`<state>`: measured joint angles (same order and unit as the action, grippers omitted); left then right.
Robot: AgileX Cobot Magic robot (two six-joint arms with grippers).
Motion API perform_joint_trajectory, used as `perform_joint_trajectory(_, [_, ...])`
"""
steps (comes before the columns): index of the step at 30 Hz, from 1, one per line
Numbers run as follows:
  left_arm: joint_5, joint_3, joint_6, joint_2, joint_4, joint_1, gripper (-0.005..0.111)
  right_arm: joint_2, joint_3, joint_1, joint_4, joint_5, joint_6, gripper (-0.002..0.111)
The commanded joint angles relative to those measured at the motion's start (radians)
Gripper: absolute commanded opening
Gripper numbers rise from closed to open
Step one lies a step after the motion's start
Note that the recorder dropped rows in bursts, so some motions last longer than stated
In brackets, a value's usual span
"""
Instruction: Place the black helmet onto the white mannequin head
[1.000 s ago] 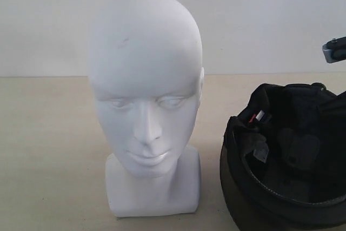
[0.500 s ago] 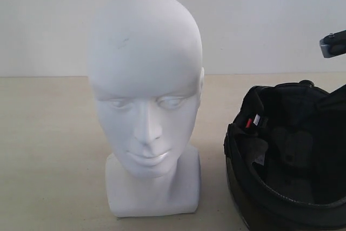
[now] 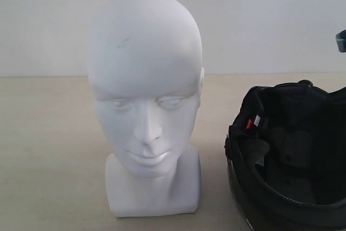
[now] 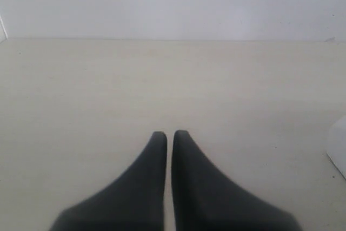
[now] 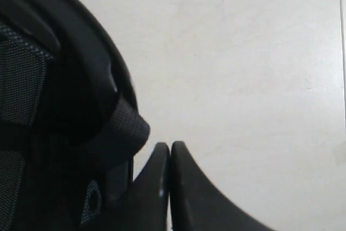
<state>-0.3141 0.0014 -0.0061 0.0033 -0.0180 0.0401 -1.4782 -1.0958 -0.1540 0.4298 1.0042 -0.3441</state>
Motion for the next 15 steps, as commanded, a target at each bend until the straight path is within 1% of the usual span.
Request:
perform_joint_trajectory(1, [0.0,-0.001,-0.006,-0.003,0.003,-0.003,0.004,0.001,0.001,0.007,0.005,-0.047,0.026,0.0])
perform_joint_trajectory(5, [0.0,-0.001,-0.006,-0.003,0.003,-0.003,0.004,0.001,-0.015,0.007,0.007,-0.068,0.047,0.0])
perform_joint_trajectory(8, [0.0,-0.001,-0.006,-0.003,0.003,-0.003,0.004,0.001,-0.046,0.007,-0.008,-0.021,0.046,0.0])
perform_joint_trajectory(11, [0.0,-0.001,-0.006,-0.003,0.003,-0.003,0.004,0.01,-0.069,0.005,-0.06,0.031,0.071,0.0])
perform_joint_trajectory(15, [0.0,-0.001,-0.006,-0.003,0.003,-0.003,0.004,0.046,-0.069,0.005,-0.141,0.033,0.084,0.0])
